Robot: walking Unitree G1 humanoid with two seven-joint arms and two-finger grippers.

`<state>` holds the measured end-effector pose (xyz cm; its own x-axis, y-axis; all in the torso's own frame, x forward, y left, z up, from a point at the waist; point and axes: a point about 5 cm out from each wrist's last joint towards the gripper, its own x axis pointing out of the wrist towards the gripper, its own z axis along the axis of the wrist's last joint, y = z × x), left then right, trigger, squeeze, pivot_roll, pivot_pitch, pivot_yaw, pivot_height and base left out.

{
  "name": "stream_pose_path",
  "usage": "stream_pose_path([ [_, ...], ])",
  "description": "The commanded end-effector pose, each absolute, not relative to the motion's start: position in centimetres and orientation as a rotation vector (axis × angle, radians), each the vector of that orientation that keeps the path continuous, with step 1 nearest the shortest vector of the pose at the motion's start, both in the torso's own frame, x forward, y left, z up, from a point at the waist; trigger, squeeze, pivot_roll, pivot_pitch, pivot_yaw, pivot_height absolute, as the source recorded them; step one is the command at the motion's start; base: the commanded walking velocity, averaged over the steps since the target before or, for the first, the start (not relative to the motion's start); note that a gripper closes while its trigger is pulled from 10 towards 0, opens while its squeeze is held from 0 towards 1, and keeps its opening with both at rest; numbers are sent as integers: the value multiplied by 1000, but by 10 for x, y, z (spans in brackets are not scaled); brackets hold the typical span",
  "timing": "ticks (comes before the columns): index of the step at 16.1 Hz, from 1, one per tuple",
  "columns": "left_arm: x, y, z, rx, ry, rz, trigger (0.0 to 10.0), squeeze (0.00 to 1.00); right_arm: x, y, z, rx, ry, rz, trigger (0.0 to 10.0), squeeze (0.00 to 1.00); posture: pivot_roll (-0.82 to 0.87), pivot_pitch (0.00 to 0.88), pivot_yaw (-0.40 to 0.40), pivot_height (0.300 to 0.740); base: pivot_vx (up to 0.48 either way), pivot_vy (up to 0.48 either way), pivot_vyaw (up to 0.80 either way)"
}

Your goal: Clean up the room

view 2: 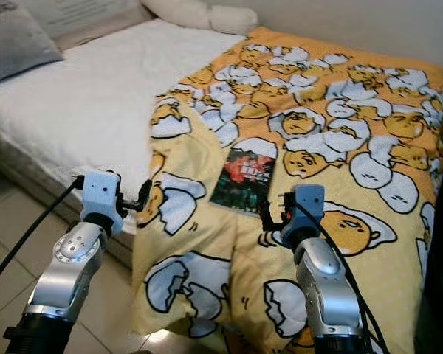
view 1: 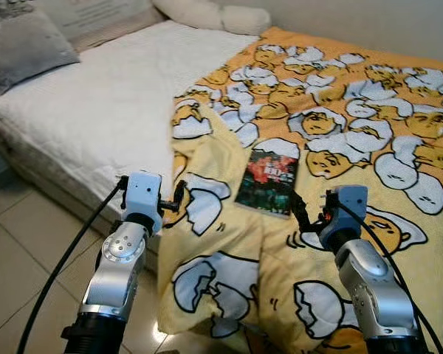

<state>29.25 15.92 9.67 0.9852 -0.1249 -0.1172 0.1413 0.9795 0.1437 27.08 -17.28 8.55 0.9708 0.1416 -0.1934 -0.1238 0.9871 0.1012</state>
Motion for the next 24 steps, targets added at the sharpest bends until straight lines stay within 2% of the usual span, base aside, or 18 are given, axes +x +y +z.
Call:
stream_pose_path([
  [1,292,159,99,156,102,-140,10000,961,273,-173,91,99,187,128,10000,1000,-25,0,32,740,0,0,0],
  [2,292,159,99,156,102,-141,10000,961,273,-173,91,99,187,127,10000,1000,-25,0,32,740,0,0,0],
  [3,291,158,99,155,94,-151,10000,827,273,-174,91,101,186,121,10000,1000,-25,0,32,740,0,0,0],
  [4,291,156,101,141,84,-163,10000,788,273,-174,92,95,183,122,10000,1000,-27,0,34,740,0,0,0],
  [6,291,155,103,131,71,-184,10000,792,273,-171,92,92,180,150,10000,1000,-26,0,33,740,0,0,400],
  [12,290,152,105,112,63,-211,10000,796,271,-167,92,84,180,182,10000,1000,-25,0,33,740,359,0,800],
  [16,289,146,104,128,73,-250,10000,784,273,-181,90,81,198,110,10000,1000,-25,0,34,740,63,0,0],
  [24,277,133,98,195,95,-456,10000,788,278,-212,84,102,240,-8,10000,1000,-34,0,35,740,0,0,0],
])
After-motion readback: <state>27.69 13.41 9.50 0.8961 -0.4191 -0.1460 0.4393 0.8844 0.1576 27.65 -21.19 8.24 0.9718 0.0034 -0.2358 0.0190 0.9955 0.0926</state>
